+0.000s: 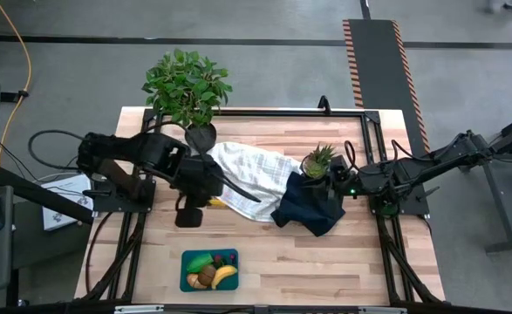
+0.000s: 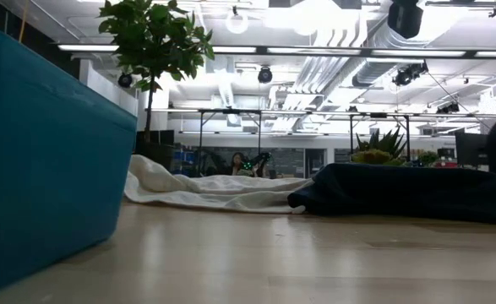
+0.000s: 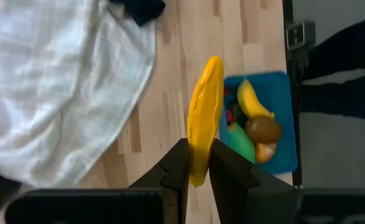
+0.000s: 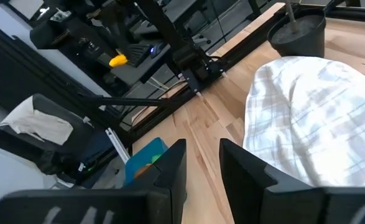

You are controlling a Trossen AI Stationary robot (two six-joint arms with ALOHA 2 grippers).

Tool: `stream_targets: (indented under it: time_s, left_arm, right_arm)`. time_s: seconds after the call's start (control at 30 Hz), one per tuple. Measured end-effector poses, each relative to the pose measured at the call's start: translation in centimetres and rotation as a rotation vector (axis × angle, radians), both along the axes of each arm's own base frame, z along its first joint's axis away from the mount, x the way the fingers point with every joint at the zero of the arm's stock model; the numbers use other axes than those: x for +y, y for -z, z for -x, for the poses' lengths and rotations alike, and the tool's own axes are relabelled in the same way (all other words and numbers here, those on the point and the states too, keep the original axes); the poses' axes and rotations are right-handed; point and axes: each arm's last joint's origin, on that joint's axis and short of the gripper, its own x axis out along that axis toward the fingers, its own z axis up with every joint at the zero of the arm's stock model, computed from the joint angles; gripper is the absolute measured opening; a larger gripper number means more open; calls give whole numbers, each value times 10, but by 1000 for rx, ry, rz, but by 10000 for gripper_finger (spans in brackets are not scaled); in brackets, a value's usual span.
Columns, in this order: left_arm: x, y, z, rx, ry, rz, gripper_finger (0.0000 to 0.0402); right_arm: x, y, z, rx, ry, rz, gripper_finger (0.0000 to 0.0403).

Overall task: Pick and placing Produce into tupperware
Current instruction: Put the yellow corn into the bin

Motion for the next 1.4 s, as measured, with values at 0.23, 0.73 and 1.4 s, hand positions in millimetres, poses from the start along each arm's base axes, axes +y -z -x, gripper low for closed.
stream_targets:
  time_s: [0.23,0.73,1.4]
  left_arm:
    - [-8,16,25,73,1,13,46]
    - [-46,70,44,128,55,5,47]
    - [-85,74,47,25,-33,80,46]
  right_arm:
    - [-1,0,0,-4,33,-13,87]
    - [-2,-1,0,-15,57,-10,87]
    - [-3,-27,50,-144,-115,29,69]
